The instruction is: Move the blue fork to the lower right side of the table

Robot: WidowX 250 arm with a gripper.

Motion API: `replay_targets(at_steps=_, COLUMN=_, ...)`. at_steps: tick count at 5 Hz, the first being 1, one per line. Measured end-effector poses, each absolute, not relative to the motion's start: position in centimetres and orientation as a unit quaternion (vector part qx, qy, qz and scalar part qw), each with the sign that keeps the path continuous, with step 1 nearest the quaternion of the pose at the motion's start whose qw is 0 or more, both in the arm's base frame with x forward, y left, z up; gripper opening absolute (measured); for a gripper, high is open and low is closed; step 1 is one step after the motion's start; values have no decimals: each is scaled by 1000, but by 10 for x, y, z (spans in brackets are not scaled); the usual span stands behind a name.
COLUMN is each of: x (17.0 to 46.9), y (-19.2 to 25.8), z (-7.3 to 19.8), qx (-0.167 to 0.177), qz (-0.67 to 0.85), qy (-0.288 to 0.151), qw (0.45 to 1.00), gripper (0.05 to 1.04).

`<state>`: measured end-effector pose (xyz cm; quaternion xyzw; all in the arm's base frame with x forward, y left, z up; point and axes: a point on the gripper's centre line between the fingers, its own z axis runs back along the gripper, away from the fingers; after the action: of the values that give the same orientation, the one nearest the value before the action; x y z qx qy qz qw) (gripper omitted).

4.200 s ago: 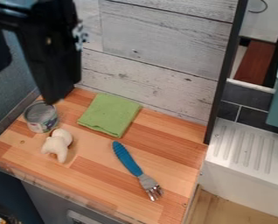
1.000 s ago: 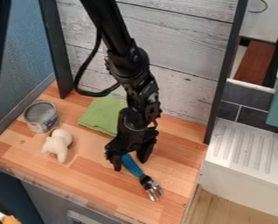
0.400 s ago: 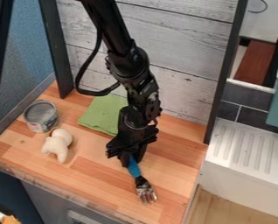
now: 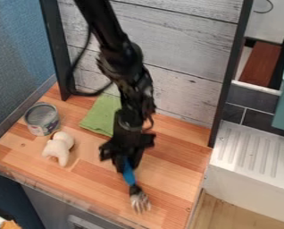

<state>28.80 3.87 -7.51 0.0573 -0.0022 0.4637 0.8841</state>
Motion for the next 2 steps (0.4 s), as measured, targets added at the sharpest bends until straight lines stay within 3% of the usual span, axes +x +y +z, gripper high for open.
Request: replay_targets(at_steps=2, x=295, y=40, z=-39, qx=15, qz=381, qy=-5, qw=925, gripper=358)
